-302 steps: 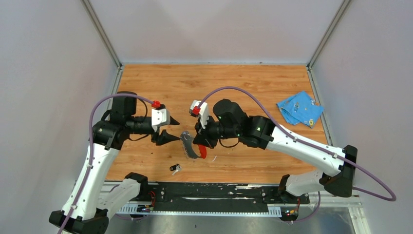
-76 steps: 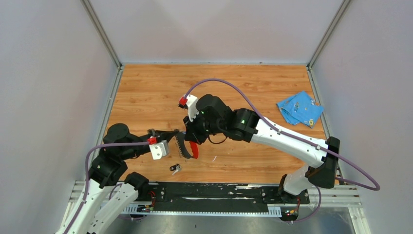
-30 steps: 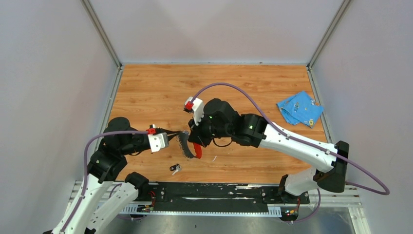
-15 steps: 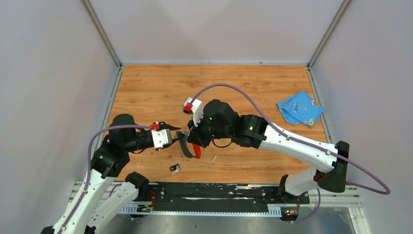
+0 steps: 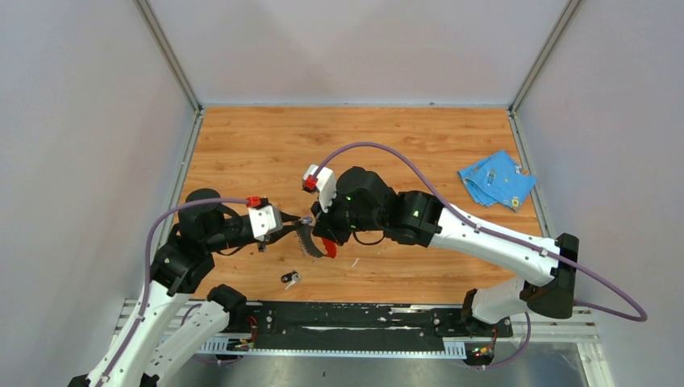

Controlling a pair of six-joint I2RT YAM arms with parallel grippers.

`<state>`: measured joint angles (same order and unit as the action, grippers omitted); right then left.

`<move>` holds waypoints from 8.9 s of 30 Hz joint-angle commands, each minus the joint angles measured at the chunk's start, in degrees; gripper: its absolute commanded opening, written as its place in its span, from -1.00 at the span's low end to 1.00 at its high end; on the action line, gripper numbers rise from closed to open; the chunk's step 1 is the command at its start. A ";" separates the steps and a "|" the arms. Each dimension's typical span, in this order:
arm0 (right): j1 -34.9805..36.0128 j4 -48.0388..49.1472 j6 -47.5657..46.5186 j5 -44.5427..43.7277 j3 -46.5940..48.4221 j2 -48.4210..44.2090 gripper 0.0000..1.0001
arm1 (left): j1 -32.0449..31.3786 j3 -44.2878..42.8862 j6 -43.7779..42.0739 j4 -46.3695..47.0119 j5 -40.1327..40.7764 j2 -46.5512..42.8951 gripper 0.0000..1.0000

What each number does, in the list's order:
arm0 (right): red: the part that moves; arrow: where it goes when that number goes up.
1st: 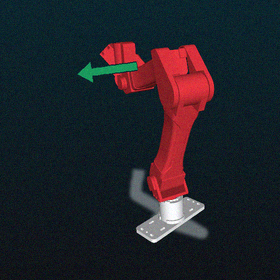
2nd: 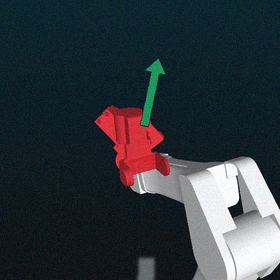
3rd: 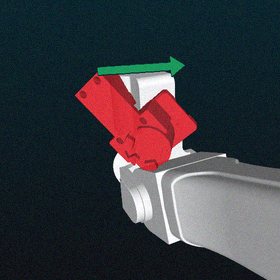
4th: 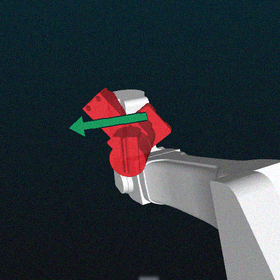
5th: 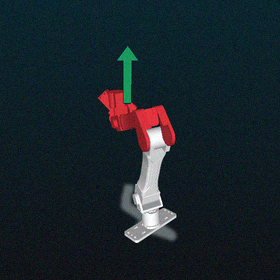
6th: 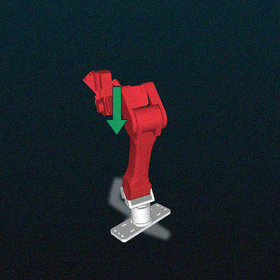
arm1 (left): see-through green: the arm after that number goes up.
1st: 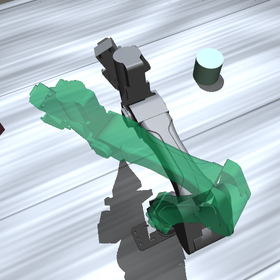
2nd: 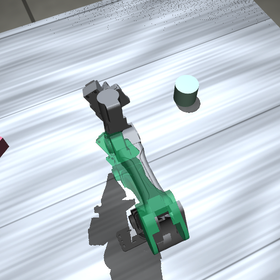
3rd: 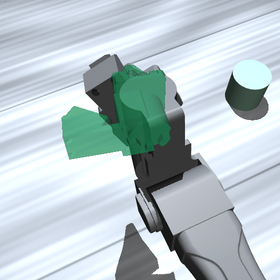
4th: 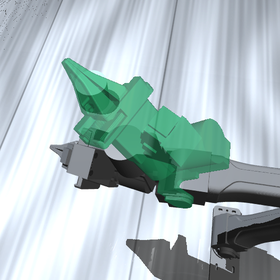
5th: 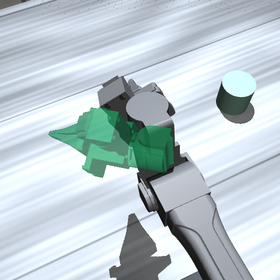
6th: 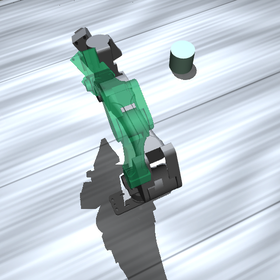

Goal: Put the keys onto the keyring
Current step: Adjust the keyring.

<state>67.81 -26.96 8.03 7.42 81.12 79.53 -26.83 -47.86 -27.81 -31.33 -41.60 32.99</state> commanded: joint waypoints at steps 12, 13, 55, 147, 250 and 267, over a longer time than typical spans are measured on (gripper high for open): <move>1.17 3.68 1.54 -1.31 -1.65 -2.68 -0.99 | -0.24 0.51 20.74 13.70 5.29 -2.26 -0.97; 1.18 3.93 1.63 -1.31 -1.85 -2.82 -0.99 | -0.24 0.75 20.96 14.21 6.25 -2.79 -0.99; 1.18 1.92 -5.58 13.75 -2.74 -5.27 -0.99 | -0.24 -8.97 -6.75 -12.08 -10.04 0.38 -0.25; -2.06 -0.27 -14.63 26.19 2.99 -0.28 0.00 | -0.24 -8.60 -44.71 -28.26 -16.77 -6.11 -1.00; 2.00 47.07 -9.88 10.73 -26.88 -13.37 -0.99 | -0.24 -9.12 -14.76 -20.33 -14.97 2.73 -0.27; 1.80 46.82 -9.43 12.40 -28.40 -14.42 -0.99 | -0.24 -10.36 -6.06 -16.75 -10.42 2.55 -0.28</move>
<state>70.32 17.78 -1.69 19.51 53.39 66.54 -26.83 -57.41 -37.45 -49.17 -50.72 35.40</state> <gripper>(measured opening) 0.009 0.360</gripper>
